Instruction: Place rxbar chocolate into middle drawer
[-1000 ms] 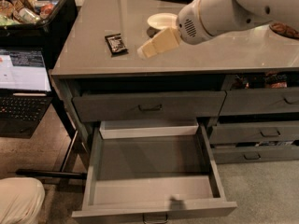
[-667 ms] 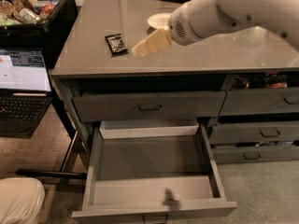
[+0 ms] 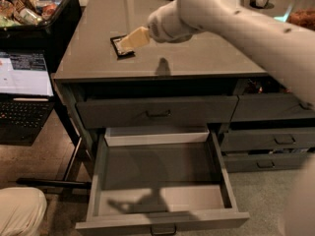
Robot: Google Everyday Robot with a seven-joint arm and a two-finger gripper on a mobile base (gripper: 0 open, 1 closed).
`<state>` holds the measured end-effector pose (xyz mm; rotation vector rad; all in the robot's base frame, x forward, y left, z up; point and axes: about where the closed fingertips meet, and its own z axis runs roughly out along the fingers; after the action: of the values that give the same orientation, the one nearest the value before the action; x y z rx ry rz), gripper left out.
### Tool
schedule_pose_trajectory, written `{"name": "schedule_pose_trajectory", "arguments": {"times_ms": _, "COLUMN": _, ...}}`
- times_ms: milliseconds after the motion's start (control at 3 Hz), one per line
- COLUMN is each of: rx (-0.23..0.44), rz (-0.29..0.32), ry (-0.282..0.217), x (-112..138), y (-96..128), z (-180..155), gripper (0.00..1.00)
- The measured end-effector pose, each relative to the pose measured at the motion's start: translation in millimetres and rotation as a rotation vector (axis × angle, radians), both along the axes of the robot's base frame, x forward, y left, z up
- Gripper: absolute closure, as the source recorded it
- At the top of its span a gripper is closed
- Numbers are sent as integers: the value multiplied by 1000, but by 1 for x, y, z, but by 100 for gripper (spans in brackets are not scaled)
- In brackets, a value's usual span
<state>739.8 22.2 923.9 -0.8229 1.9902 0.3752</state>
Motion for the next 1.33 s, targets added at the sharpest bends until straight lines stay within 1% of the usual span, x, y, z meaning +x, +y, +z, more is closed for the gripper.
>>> {"name": "schedule_pose_trajectory", "arguments": {"times_ms": 333, "rx": 34, "rz": 42, "ry": 9, "x": 36, "y": 39, "z": -18, "gripper": 0}}
{"name": "schedule_pose_trajectory", "arguments": {"times_ms": 667, "rx": 50, "rz": 54, "ry": 24, "x": 65, "y": 61, "z": -38, "gripper": 0}}
{"name": "schedule_pose_trajectory", "arguments": {"times_ms": 1000, "rx": 59, "rz": 47, "ry": 31, "x": 87, "y": 76, "z": -50, "gripper": 0}}
{"name": "schedule_pose_trajectory", "arguments": {"times_ms": 1333, "rx": 60, "rz": 23, "ry": 39, "x": 98, "y": 80, "z": -62, "gripper": 2}}
